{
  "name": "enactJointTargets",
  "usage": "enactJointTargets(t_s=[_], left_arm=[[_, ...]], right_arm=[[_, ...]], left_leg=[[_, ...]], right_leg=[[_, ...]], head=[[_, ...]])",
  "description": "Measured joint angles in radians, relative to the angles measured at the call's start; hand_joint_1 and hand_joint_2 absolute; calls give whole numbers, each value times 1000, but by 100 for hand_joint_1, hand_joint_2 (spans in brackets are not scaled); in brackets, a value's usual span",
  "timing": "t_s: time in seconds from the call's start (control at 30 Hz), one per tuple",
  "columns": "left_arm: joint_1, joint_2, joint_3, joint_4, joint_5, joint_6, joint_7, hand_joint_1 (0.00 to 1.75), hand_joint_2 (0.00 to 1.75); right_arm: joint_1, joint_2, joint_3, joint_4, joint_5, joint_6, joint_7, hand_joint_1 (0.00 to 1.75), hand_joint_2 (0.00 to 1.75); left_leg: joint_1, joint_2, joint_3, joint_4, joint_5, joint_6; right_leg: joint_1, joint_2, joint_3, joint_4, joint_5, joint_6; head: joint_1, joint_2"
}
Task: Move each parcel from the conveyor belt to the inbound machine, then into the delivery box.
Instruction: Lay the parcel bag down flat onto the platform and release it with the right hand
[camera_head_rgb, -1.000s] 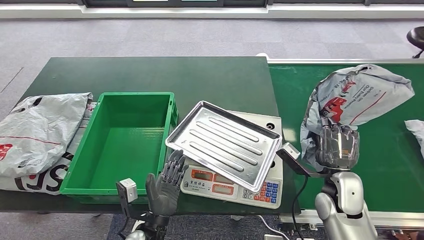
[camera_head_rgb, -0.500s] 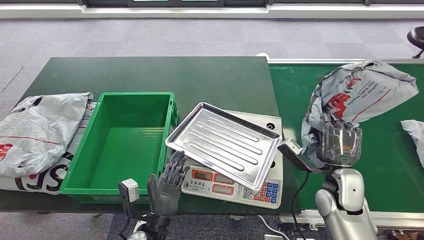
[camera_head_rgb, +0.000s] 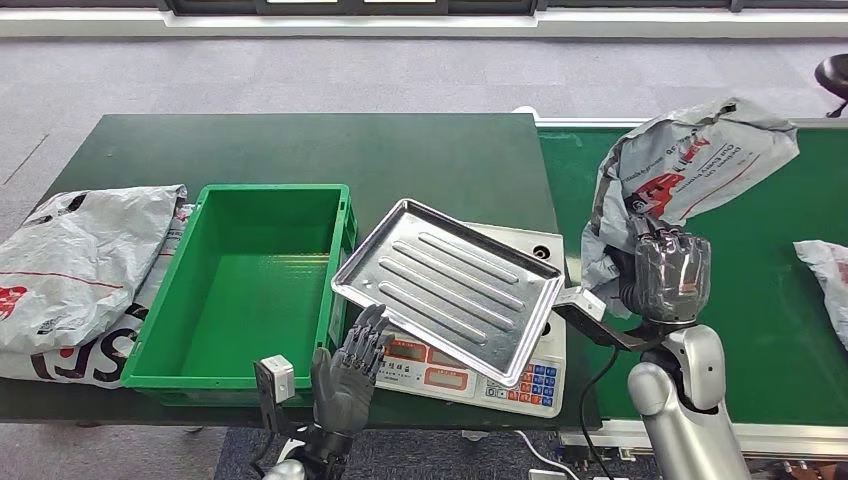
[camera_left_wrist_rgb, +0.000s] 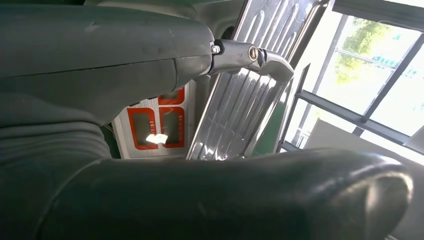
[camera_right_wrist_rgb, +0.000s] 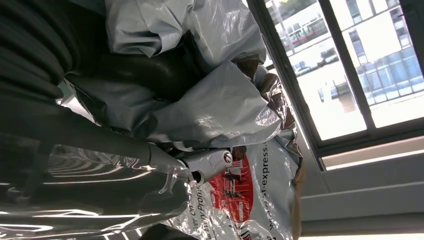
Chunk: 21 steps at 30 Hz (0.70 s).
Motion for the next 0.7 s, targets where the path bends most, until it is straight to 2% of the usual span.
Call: enactJointTargets(t_s=[0.13,0.2,0.6,0.7], left_arm=[[-14,0,-5,22,1,-13,1,0,0],[-21,0,-7,33,1,-16,1,0,0],[-46,2,-18,78,2,-22,-5,0,0],[-51,3,-18,81,-23,55,-50,0,0]], right_arm=[[-32,2,54,23,-189,37,-37,175,175],[-42,2,81,29,-235,56,-46,175,175],[-96,9,166,84,-285,91,-66,175,175],[-108,21,177,112,-349,127,-91,175,175]], left_leg=[[0,0,0,0,0,0],[0,0,0,0,0,0],[0,-1,0,0,0,0],[0,0,0,0,0,0]], right_leg=[[0,0,0,0,0,0],[0,0,0,0,0,0],[0,0,0,0,0,0],[0,0,0,0,0,0]], head=[[0,0],[0,0],[0,0],[0,0]])
